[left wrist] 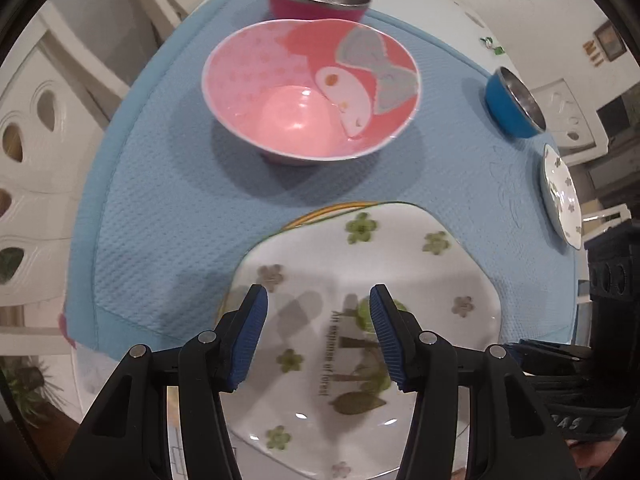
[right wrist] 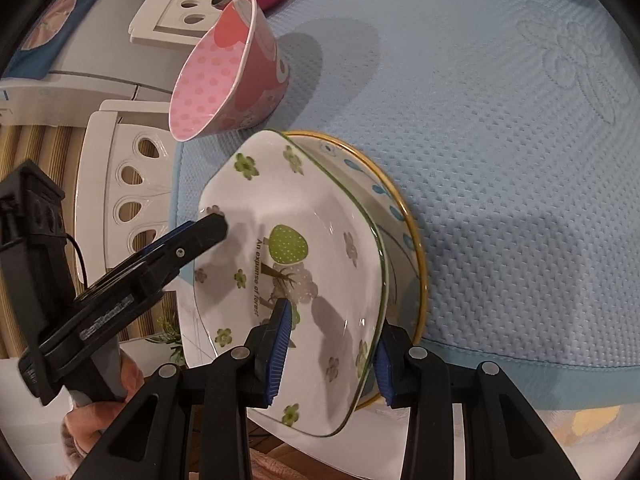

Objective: Organize plates and bowls
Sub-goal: 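Lower the hexagonal forest plate onto the Sunflower plate with the right tool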

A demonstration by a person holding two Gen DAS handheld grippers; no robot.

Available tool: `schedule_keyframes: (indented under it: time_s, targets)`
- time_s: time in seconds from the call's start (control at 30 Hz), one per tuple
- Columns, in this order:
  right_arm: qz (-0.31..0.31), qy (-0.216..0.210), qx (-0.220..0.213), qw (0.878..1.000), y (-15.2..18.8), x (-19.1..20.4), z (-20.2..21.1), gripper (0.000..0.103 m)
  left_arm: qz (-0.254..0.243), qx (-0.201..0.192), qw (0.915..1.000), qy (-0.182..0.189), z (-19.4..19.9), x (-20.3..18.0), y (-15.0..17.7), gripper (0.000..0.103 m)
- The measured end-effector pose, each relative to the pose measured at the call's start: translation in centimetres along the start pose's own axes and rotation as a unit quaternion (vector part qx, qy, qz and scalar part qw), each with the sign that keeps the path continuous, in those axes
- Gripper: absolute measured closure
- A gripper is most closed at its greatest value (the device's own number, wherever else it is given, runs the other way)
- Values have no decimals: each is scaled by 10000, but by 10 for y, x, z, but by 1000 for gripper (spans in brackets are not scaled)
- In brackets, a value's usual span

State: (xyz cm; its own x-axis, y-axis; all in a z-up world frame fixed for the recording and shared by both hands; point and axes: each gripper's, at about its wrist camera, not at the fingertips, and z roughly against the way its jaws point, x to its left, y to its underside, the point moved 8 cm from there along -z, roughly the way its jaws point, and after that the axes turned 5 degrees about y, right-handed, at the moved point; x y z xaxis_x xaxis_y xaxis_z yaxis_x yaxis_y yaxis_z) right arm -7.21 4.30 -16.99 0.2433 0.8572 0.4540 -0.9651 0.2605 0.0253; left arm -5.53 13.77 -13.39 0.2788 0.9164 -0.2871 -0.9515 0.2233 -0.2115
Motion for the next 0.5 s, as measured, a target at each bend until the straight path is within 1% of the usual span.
schedule_keyframes:
  time_s: [0.03,0.13,0.2,0.27,0.33,0.4,0.43,0.47,0.5]
  targets:
    - [23,9,31,10000,0,1,-1,66,-95,13,9998,-192,-2,-1,0,53]
    - [69,77,80,9999,1,-1,-5,66,-79,117,9998,-159,-8,-1,2,53]
    - [9,80,91,9999,1,-3,-6,66,-29,147,9995,-263,-9,3,3,53]
    - [-27,130,67,9999,-1,-4,-6,66,41,125,9997,-226,-6,6,4,51]
    - [20,142,1,9999,-3,-3,-3,66,78,74,9995,-307,0,8,3,51]
    - [120,299,-57,9995,-6,-3,0,66,123,57,9994,-307,4,13,3,51]
    - [152,445,-60,9989,-7,-5,1,66,185,52,9994,-294,6,15,3,51]
    - [187,627,-31,9979,-8,-7,1,68,229,38,9993,-283,7,17,3,50]
    - [204,632,6,9978,-8,-7,0,68,271,22,9992,-279,9,19,3,50]
